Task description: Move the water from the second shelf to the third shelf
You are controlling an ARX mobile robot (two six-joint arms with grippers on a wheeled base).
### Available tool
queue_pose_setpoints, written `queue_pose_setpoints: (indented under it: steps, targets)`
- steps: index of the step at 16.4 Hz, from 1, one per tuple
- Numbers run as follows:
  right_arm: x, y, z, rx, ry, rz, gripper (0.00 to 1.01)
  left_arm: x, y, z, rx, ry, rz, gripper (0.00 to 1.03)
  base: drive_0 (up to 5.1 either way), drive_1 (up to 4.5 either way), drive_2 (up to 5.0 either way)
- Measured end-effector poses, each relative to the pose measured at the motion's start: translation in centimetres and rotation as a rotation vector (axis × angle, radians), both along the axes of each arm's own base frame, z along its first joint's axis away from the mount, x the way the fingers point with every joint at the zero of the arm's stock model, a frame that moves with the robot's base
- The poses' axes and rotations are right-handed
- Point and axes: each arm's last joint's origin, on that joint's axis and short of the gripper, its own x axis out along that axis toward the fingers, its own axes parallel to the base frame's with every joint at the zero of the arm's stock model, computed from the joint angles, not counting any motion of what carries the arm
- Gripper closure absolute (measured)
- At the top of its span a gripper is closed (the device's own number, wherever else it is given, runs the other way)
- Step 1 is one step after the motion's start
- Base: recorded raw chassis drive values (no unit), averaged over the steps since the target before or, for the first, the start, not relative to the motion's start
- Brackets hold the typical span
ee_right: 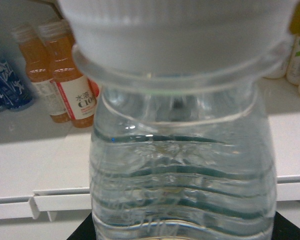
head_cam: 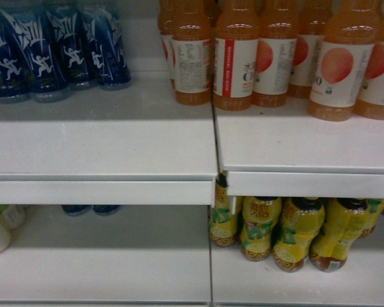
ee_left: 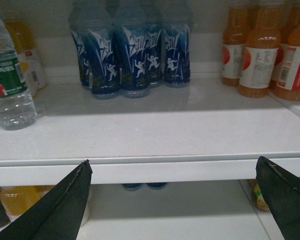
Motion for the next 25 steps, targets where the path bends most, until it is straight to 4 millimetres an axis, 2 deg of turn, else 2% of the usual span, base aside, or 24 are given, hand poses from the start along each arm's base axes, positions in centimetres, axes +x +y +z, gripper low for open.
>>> queue_pose_setpoints:
  steps: [25]
  targets:
    - [-0.01,0.00,0.01,0.000,-0.001,0.000,0.59,0.00,0.00,0.00,0.000,0.000,0.000,0.05,-5.0,2.43,2.4]
